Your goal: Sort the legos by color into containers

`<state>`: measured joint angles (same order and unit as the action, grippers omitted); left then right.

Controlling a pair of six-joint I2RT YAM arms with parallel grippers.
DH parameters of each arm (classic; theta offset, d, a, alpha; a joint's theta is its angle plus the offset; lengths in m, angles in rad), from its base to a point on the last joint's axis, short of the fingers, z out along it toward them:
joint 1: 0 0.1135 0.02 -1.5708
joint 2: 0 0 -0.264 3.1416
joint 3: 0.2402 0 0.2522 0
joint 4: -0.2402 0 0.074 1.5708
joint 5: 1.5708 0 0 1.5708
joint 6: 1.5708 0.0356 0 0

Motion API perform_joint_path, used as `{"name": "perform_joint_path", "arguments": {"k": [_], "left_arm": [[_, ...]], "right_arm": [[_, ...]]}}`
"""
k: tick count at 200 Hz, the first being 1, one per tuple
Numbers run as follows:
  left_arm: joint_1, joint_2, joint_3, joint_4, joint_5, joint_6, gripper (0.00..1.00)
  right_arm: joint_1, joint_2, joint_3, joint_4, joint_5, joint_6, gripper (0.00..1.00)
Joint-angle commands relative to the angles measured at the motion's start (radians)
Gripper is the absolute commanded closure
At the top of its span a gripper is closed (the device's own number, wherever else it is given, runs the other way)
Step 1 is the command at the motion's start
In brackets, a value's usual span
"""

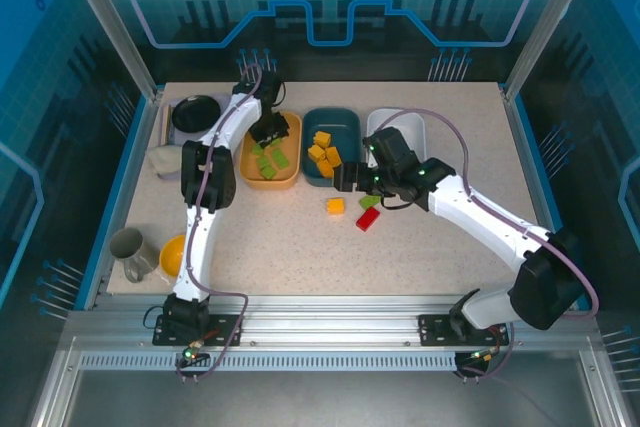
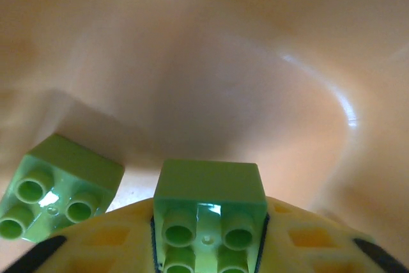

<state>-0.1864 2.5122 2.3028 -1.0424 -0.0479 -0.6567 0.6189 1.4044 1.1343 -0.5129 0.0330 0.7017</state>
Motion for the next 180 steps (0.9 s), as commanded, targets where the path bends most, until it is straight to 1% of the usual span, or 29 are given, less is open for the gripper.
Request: {"name": "perform_joint_path", "arguments": {"k": [1,43,70,100,118,133,163,180], "left_arm": [[-0.002,-0.044,-0.026,-0.034,0.028,-0.014,0.53],[-0.016,-0.160,-0.055,-0.016,0.028,-0.001,0.40],[-0.050,-0.285,-0.119,0.021,0.031,-0.004,0.38],[-0.109,-0.500,-0.323,0.130,0.049,-0.021,0.37],[-0.149,-0.627,-0.478,0.199,0.065,-0.035,0.37],[-0.182,-0.723,-0.596,0.243,0.078,-0.045,0.37],[-0.227,-0.905,-0.833,0.337,0.125,-0.081,0.36],[-0.241,-0.994,-0.941,0.367,0.136,-0.094,0.35]], "right_arm": [[0.005,0.017,-0.027,-0.109,0.080,0.071,0.13],[0.024,0.074,-0.051,-0.159,0.099,0.155,0.13],[0.025,0.137,-0.046,-0.215,0.120,0.238,0.14],[0.028,0.192,-0.050,-0.233,0.158,0.329,0.17],[0.030,0.231,-0.050,-0.213,0.166,0.369,0.20],[0.030,0.263,-0.049,-0.179,0.165,0.398,0.21],[0.030,0.325,-0.022,-0.148,0.189,0.423,0.21],[0.027,0.355,-0.013,-0.127,0.203,0.420,0.24]]}}
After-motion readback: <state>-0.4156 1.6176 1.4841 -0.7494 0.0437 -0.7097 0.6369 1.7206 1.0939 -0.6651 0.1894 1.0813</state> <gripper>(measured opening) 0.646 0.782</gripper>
